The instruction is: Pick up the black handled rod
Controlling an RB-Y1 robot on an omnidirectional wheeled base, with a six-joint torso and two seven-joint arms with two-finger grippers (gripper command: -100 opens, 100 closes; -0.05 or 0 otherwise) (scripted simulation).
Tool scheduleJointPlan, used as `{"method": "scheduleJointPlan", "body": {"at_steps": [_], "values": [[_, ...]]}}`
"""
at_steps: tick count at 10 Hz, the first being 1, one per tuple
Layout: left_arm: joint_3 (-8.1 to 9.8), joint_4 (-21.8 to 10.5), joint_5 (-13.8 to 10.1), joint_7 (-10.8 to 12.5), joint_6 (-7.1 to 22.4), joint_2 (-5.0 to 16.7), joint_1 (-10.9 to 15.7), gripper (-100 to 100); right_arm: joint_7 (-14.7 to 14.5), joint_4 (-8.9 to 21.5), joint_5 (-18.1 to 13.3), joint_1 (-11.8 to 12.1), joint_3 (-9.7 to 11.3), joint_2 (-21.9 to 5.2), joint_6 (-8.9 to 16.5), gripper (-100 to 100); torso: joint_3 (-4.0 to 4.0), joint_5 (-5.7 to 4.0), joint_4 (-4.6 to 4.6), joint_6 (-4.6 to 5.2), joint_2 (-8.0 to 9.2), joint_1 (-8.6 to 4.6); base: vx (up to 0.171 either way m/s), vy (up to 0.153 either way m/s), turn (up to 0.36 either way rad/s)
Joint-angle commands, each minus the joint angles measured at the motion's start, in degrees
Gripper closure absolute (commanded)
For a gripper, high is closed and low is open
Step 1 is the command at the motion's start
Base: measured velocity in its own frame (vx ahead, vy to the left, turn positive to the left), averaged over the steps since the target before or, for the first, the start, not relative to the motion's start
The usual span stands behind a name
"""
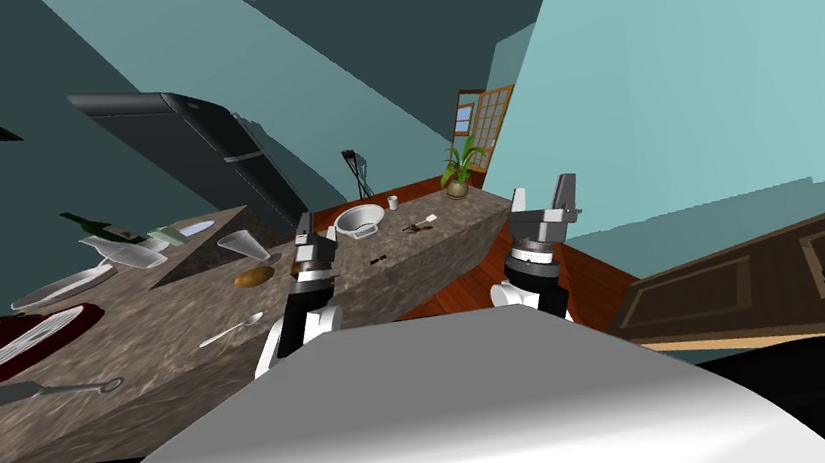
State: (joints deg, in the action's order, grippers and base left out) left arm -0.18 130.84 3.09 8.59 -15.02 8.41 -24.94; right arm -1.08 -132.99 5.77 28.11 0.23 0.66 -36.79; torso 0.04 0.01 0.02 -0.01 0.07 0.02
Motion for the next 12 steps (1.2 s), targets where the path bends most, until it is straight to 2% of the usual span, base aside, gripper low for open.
{"method": "scheduleJointPlan", "body": {"at_steps": [1,4,7,9,12], "values": [[0.38,-0.5,-1.0,1.3,2.9,1.4,1.4,-100,0.0,0.0,0.0,0.0,0.0,0.0,0.0,0,0.00,0.00,0.00,0.00,0.00,0.00,-0.025,0.004,-0.065],[0.56,-1.0,-1.9,2.3,7.5,2.4,2.4,-100,0.0,0.0,0.0,0.0,0.0,0.0,0.0,0,0.01,0.00,0.00,0.01,0.02,0.02,-0.024,0.007,-0.044],[0.93,-1.9,-3.7,4.6,12.9,4.4,4.6,-100,0.0,0.0,0.0,0.0,0.0,0.0,0.0,0,0.01,0.00,0.00,0.00,0.02,0.01,-0.027,0.006,-0.067],[0.93,-1.9,-3.7,4.6,14.7,4.4,4.6,-100,0.0,0.0,0.0,0.0,0.0,0.0,0.0,0,0.00,0.00,0.00,0.00,0.00,0.01,-0.016,0.005,-0.018],[1.29,-3.0,-5.8,7.1,20.4,6.5,7.1,-100,0.0,0.0,0.0,0.0,0.0,0.0,0.0,0,0.00,0.00,0.00,-0.01,0.01,0.01,-0.025,0.004,-0.073]]}}
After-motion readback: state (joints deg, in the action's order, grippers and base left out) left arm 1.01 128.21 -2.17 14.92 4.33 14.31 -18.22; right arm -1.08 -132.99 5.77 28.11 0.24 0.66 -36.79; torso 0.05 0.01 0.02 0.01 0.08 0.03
